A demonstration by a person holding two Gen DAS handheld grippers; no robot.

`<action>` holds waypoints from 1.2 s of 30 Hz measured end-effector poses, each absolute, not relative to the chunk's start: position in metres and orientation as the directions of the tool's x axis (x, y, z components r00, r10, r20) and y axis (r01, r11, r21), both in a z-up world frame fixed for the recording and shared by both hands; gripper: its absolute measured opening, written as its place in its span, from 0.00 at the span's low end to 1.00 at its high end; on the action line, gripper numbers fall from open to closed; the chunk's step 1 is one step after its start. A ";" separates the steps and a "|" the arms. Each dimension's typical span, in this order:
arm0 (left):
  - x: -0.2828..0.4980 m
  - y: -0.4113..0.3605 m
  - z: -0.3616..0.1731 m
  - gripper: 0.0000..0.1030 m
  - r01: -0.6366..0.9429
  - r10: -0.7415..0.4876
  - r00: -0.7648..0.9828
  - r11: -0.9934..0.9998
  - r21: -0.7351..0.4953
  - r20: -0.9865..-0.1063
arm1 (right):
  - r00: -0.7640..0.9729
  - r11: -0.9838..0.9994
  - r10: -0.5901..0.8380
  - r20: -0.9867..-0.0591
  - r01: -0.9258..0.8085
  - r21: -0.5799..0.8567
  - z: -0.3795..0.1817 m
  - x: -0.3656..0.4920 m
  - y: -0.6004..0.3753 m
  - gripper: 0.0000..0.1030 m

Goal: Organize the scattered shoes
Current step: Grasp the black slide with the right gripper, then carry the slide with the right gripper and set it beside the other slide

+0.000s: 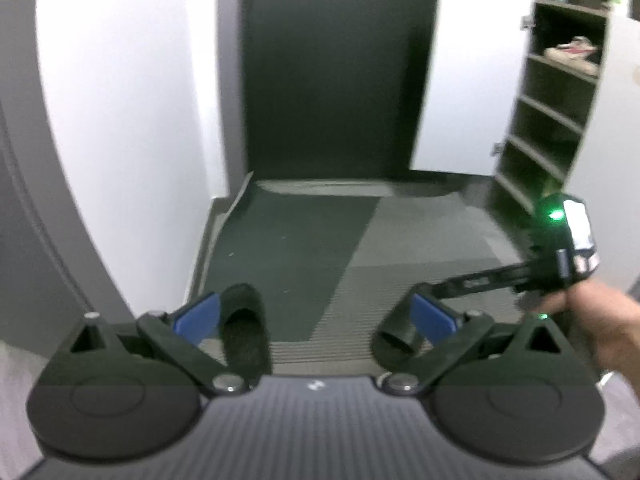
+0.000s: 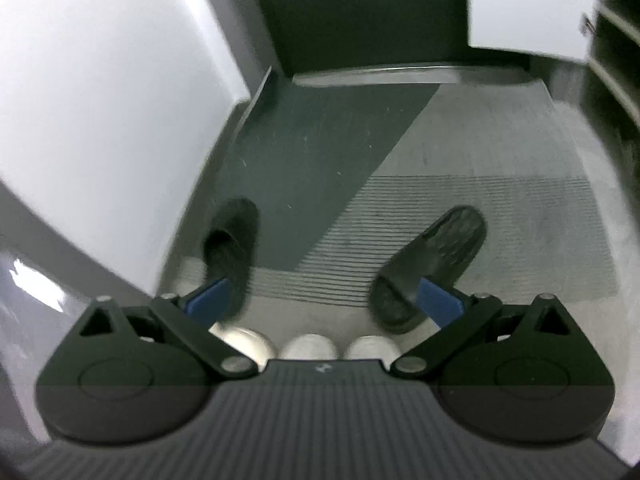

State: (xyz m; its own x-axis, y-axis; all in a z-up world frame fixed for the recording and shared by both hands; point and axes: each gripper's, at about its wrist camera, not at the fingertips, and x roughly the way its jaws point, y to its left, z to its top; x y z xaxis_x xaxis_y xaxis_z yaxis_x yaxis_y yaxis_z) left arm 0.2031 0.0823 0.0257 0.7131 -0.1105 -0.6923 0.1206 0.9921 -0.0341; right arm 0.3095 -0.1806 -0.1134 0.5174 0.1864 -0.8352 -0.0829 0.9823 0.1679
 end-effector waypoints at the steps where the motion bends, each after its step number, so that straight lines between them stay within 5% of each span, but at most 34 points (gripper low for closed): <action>1: 0.208 0.084 0.025 1.00 0.117 -0.123 0.699 0.991 -0.056 -0.704 | 0.496 0.983 0.180 -0.850 -0.118 0.139 -0.119 0.328 -0.183 1.00; 9: 0.232 0.096 0.009 1.00 0.090 -0.174 0.636 0.984 -0.152 -0.752 | 0.407 0.977 0.203 -0.891 -0.019 0.214 -0.231 0.411 -0.224 0.99; 14: 0.252 0.086 -0.007 1.00 0.075 -0.094 0.631 0.995 -0.060 -0.770 | 0.295 0.987 0.160 -0.942 -0.032 0.158 -0.301 0.445 -0.226 0.87; 22: 0.281 0.060 -0.030 1.00 0.078 -0.087 0.610 0.996 -0.049 -0.787 | 0.255 0.989 0.146 -0.956 -0.053 0.137 -0.349 0.493 -0.210 0.77; 31: 0.261 -0.009 -0.073 1.00 0.284 -0.152 0.524 0.959 0.003 -0.838 | 0.108 0.994 0.047 -0.993 -0.099 0.037 -0.395 0.489 -0.228 0.71; 36: 0.249 -0.025 -0.076 1.00 0.337 -0.209 0.501 0.941 -0.034 -0.840 | 0.041 0.988 0.139 -0.989 -0.069 0.136 -0.391 0.489 -0.236 0.65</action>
